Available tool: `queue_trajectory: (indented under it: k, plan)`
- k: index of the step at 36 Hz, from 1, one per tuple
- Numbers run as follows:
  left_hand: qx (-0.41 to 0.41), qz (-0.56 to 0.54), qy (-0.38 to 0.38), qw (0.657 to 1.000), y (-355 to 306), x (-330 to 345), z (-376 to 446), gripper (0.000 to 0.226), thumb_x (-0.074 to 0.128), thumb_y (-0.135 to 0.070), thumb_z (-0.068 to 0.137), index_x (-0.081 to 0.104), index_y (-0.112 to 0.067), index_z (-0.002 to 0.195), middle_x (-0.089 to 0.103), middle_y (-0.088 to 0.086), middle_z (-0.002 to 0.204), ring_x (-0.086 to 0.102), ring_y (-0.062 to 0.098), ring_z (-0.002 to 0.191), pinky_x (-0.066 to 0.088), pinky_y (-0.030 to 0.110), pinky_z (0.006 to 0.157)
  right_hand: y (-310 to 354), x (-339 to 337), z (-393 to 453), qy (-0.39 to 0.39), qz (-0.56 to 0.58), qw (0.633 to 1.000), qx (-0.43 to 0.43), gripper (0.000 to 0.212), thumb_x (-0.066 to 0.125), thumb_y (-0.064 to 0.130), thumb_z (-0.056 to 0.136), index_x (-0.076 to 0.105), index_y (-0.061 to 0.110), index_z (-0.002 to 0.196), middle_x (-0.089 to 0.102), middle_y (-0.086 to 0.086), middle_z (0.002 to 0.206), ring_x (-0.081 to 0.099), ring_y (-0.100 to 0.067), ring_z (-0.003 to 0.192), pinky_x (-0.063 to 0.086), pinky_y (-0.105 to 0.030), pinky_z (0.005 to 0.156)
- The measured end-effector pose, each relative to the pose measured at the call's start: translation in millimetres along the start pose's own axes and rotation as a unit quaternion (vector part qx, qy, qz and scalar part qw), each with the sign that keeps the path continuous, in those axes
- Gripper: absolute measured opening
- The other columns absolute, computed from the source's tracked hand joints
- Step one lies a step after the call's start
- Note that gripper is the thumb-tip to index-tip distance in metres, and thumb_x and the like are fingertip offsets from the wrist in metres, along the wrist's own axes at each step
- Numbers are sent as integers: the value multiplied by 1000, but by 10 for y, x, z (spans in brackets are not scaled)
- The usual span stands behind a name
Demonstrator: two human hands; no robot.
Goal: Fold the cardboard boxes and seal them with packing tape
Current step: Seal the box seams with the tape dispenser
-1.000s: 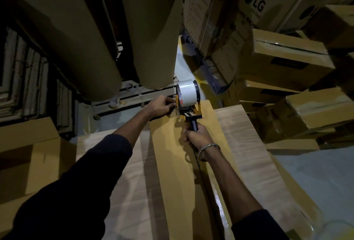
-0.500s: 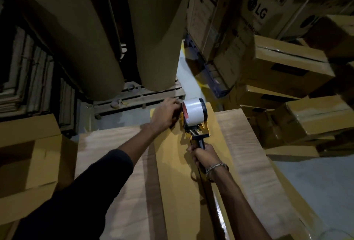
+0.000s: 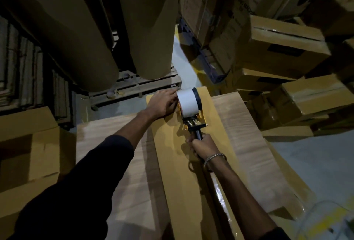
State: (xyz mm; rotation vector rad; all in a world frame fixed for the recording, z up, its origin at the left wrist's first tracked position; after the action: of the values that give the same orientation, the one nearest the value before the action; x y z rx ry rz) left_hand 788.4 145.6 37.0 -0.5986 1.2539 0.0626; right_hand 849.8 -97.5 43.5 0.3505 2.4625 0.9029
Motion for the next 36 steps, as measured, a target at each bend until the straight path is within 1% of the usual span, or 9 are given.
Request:
queue_trajectory:
  k: [3,6,10,13,20,25,29,33,36]
  plan:
    - [-25,-3,40,999,-19,-22,-4,55,40,-42,105,43,-28,159,42,0,165,42,26,147,36,49,114,-177,-60,-91,8,-11,1000,-3,19,64,24,72,77,20,85,68,3,60,62,-17,59,48,-31,63]
    - [-26,14,68,997,-47,-4,-13,60,30,-51,106,32,-32,163,30,-1,170,29,24,156,27,50,120,-322,-97,-188,19,-16,1000,2,16,63,16,76,78,20,82,68,2,60,62,-17,58,48,-31,63]
    - [-1,95,99,991,-81,121,-110,71,18,-61,105,10,-29,168,6,6,175,1,26,162,5,50,129,-314,-117,-277,19,28,999,6,27,54,-2,85,78,12,85,62,-2,59,55,-16,53,43,-26,50]
    - [47,98,108,988,-235,210,-284,65,16,-54,110,8,-25,168,-3,4,174,-10,24,161,-7,47,130,-292,-142,-314,25,43,999,11,27,53,-4,88,78,4,92,60,1,58,53,-14,53,41,-24,49]
    - [72,95,102,988,-368,217,-490,62,18,-46,111,31,-15,164,18,8,173,9,23,162,3,45,131,-282,-113,-361,28,39,999,9,22,57,-2,87,77,8,92,63,-1,67,56,-14,58,42,-26,51]
    - [44,108,93,989,-362,211,-489,66,14,-49,110,12,-19,168,4,9,175,4,23,162,3,44,131,-441,-149,-479,33,-6,999,12,11,68,12,85,77,17,89,73,-6,73,68,-25,71,54,-38,67]
    - [-31,115,71,990,-370,196,-459,71,10,-56,109,3,-19,168,1,8,175,0,22,162,2,44,131,-695,-203,-680,40,15,999,34,6,73,17,89,77,17,94,78,-11,90,75,-31,85,62,-43,74]
    - [-98,108,49,988,-349,184,-455,78,10,-66,107,1,-17,168,5,4,175,-2,20,162,3,46,131,-761,-189,-759,32,15,999,27,13,69,13,80,79,22,81,77,-8,80,73,-33,79,59,-45,71]
    - [-119,110,49,986,-406,194,-467,78,8,-64,107,3,-14,168,5,8,175,-2,24,162,4,51,130,-723,-179,-774,35,29,999,28,21,67,2,88,78,18,81,72,-7,76,65,-22,67,51,-34,63]
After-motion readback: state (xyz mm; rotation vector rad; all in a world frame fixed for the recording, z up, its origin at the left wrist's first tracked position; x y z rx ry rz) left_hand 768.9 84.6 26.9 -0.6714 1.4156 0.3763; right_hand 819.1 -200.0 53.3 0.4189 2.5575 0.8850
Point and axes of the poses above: each hand's wrist, its own z-axis towards the middle knuckle, its own x-axis out of the palm, y = z × x, the point moved 5 cm from there along z, towards the middle knuckle
